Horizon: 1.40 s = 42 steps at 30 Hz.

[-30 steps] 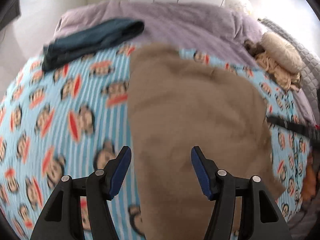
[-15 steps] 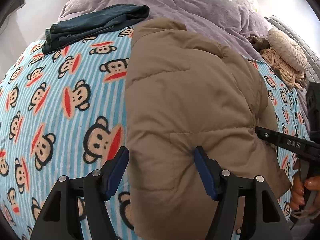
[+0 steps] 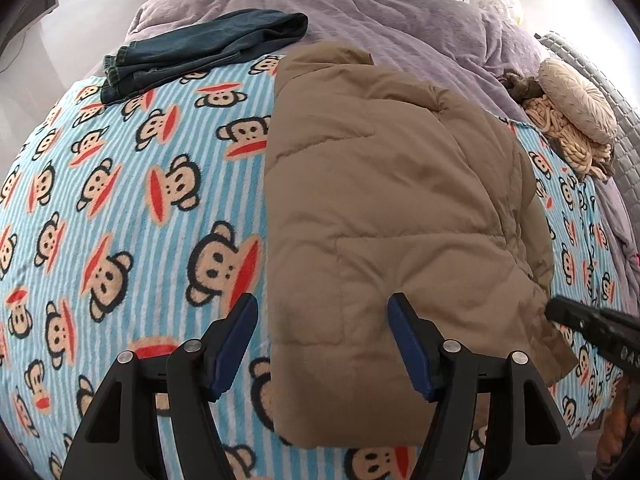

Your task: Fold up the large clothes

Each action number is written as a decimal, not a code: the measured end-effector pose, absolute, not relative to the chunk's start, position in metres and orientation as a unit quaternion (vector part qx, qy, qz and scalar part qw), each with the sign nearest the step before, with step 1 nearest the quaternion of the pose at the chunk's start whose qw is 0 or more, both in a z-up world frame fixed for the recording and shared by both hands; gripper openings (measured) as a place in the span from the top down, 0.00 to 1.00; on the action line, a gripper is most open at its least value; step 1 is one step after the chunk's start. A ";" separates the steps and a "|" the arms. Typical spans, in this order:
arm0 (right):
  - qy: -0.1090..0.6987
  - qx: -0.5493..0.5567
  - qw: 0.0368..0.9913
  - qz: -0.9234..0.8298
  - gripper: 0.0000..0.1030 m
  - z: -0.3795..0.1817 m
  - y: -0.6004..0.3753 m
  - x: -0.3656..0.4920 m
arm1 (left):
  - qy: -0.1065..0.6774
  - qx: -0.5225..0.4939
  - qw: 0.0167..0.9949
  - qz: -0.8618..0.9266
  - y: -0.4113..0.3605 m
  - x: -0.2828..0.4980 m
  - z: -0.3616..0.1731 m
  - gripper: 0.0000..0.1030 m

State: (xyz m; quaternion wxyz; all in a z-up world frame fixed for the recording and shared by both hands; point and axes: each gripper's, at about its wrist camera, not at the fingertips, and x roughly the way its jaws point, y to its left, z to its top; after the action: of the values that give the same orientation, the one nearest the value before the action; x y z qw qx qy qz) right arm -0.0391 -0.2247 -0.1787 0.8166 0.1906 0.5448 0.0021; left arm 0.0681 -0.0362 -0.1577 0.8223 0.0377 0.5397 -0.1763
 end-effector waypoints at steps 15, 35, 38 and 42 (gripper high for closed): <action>0.605 0.217 0.766 -0.022 0.90 -0.233 -0.215 -0.069 | 0.557 0.067 0.810 -0.174 -0.032 0.036 -0.171 0.26; 0.577 0.226 0.784 -0.021 0.55 -0.164 -0.221 -0.099 | 0.560 0.065 0.808 -0.169 -0.026 0.013 -0.128 0.03; 0.574 0.226 0.786 -0.024 0.50 -0.157 -0.219 -0.100 | 0.548 0.055 0.817 -0.170 -0.024 0.009 -0.118 0.02; 0.571 0.215 0.792 -0.026 0.40 -0.148 -0.217 -0.099 | 0.553 0.046 0.814 -0.169 -0.023 0.008 -0.107 0.01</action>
State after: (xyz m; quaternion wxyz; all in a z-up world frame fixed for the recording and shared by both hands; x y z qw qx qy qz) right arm -0.0986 -0.2175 -0.1483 0.7920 0.2153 0.5707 -0.0262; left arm 0.0083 -0.0234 -0.1072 0.8144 0.0462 0.5532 -0.1688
